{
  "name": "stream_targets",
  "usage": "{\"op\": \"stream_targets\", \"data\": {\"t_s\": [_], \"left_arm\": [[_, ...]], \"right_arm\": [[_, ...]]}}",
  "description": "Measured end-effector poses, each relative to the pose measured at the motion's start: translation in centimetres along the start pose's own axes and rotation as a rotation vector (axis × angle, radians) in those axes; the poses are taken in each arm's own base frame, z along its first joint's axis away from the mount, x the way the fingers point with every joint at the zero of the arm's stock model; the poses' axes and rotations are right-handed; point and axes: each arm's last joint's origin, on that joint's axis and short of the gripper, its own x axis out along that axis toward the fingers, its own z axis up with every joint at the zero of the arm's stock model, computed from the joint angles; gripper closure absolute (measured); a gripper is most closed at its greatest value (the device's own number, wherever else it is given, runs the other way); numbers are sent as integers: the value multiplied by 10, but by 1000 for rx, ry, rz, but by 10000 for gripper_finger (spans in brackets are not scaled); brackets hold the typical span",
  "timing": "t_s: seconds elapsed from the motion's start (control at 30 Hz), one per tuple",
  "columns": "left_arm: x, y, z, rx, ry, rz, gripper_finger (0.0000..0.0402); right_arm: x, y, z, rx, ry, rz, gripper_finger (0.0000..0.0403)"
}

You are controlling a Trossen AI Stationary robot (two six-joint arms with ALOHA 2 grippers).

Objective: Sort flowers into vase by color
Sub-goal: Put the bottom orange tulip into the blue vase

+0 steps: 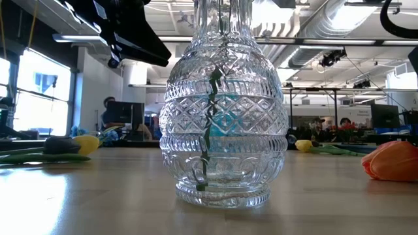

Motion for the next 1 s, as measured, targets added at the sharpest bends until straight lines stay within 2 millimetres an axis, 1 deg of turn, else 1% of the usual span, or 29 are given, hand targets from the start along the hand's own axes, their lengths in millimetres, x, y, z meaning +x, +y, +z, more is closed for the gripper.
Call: {"op": "stream_targets", "data": {"t_s": [0.1, 0.2, 0.33, 0.5, 0.53, 0.6, 0.67, 0.73, 0.83, 0.9, 1.0], "left_arm": [[0, 0, 0, 0, 0, 0, 254], [0, 0, 0, -1, -1, 0, 254], [0, 0, 1, -2, -6, -2, 254], [0, 0, 1, -2, -6, -2, 254], [0, 0, 1, -2, -6, -2, 254], [0, 0, 1, -2, -6, -2, 254], [0, 0, 1, -3, -6, -2, 254], [0, 0, 1, -3, -5, -2, 254], [0, -1, 0, -2, -4, -7, 254], [-1, -2, 0, -1, -2, -15, 254], [-4, -4, 0, 3, -5, -30, 254]], "right_arm": [[1, -1, 0, -13, -2, -12, 214], [1, -3, -1, -30, 5, -37, 238], [1, -7, -3, -45, 10, -89, 296], [2, -9, -3, -68, -13, -118, 384], [2, -9, -2, -81, -27, -114, 391], [0, -8, -2, -102, -59, -112, 390], [-6, -8, 0, -133, -122, -112, 389], [-13, -13, 5, -163, -244, -176, 396], [-34, -14, 12, -188, -450, -198, 398], [-45, -22, 14, -205, -535, -226, 399], [-61, -36, 23, -222, -689, -256, 400]]}}
